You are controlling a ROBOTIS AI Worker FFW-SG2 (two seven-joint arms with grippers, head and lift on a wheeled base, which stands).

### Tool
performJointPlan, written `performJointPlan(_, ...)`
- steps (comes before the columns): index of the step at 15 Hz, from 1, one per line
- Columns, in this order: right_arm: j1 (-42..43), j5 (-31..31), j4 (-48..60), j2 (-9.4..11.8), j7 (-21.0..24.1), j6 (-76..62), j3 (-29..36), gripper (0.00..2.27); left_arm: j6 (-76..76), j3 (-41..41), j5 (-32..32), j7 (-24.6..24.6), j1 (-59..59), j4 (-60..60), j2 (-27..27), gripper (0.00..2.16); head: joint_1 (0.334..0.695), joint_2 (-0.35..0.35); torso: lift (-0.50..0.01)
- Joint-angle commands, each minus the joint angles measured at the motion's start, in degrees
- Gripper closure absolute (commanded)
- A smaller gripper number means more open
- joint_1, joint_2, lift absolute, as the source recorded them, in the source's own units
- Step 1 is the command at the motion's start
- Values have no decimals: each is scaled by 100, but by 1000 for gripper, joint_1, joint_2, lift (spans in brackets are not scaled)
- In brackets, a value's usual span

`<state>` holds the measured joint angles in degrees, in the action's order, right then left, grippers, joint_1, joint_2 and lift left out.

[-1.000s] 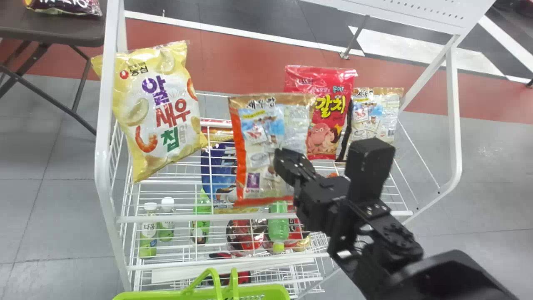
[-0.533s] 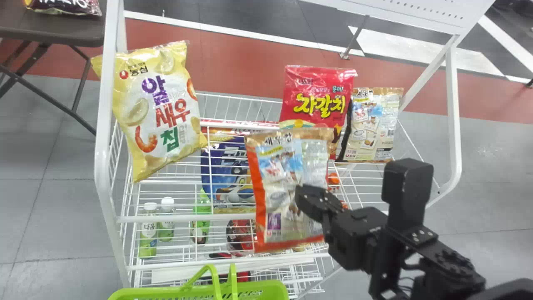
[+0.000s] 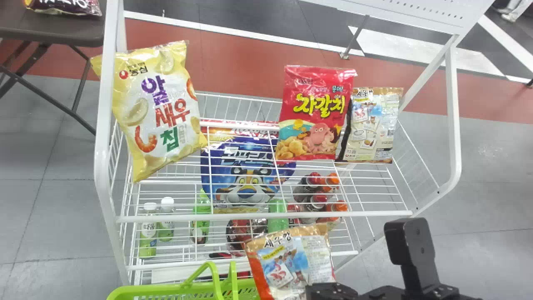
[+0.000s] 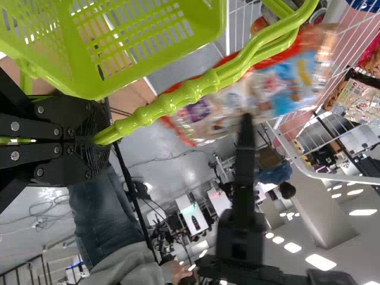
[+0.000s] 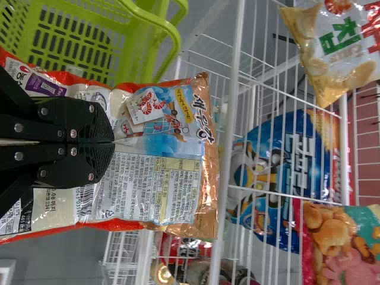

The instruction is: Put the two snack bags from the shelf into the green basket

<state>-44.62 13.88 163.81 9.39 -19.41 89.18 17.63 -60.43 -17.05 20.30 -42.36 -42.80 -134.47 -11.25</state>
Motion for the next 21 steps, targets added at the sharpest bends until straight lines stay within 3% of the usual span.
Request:
performJointPlan(1, -2, -17, 46, 72, -28, 90, -49, 2078, 0, 0, 0, 0, 0, 0, 0, 1808, 695, -350, -11)
performJointPlan(4, -2, -96, 11, 177, 52, 90, -454, 2078, 0, 0, 0, 0, -18, -18, 0, 1804, 695, -350, -11)
performJointPlan(8, -11, -861, -253, 476, 385, 90, -1561, 2078, 0, 9, 0, -9, -44, -70, 0, 1808, 695, -350, -11)
performJointPlan(11, -11, -1177, -569, 582, 473, 90, -2255, 2078, 0, 9, 0, -9, -44, -79, 0, 1808, 695, -350, -11)
performJointPlan(15, 217, -1335, -1105, 599, 632, 90, -2888, 2078, 0, 9, 0, -18, -61, -106, 0, 1808, 695, -350, -11)
performJointPlan(21, 560, -1168, -2318, 529, 579, 90, -3020, 2074, 0, 18, 0, -27, -79, -114, -9, 1808, 695, -350, -11)
